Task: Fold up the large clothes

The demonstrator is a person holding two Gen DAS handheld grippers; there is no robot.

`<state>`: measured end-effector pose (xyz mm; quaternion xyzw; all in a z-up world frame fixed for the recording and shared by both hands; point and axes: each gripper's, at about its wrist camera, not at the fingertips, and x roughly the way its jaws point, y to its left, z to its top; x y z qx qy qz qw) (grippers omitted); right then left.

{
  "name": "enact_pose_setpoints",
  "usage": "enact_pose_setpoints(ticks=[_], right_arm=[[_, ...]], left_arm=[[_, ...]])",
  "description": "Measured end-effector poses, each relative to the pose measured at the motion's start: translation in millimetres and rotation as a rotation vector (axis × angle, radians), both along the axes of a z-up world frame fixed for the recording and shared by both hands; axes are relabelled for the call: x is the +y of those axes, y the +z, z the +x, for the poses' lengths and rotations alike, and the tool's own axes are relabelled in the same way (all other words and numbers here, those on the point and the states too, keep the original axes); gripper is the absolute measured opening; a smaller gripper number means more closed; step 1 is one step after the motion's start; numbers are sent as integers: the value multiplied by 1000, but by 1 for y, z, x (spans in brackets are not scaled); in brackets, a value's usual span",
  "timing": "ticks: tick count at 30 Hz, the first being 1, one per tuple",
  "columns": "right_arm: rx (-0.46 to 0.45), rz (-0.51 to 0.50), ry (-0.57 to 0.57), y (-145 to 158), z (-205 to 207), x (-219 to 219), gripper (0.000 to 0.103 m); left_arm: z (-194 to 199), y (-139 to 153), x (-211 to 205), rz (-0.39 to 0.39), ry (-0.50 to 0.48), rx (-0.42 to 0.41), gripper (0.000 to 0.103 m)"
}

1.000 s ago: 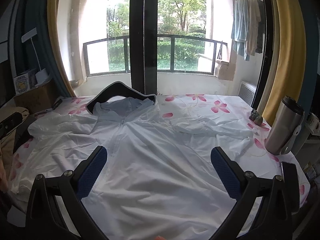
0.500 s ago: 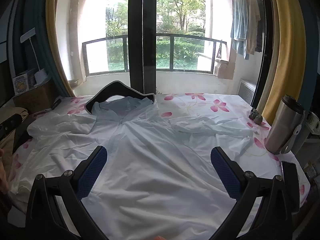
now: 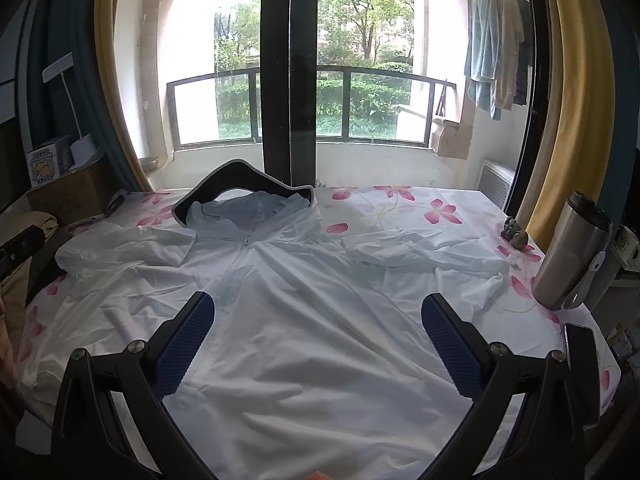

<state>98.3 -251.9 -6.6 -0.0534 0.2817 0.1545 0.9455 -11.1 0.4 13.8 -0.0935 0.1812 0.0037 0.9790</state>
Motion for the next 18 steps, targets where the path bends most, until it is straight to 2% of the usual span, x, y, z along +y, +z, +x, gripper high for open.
enact_pose_setpoints(ticks=[18], right_arm=[[25, 7, -9, -6, 11, -4, 102]], left_arm=[[5, 2, -2, 1, 6, -7, 83]])
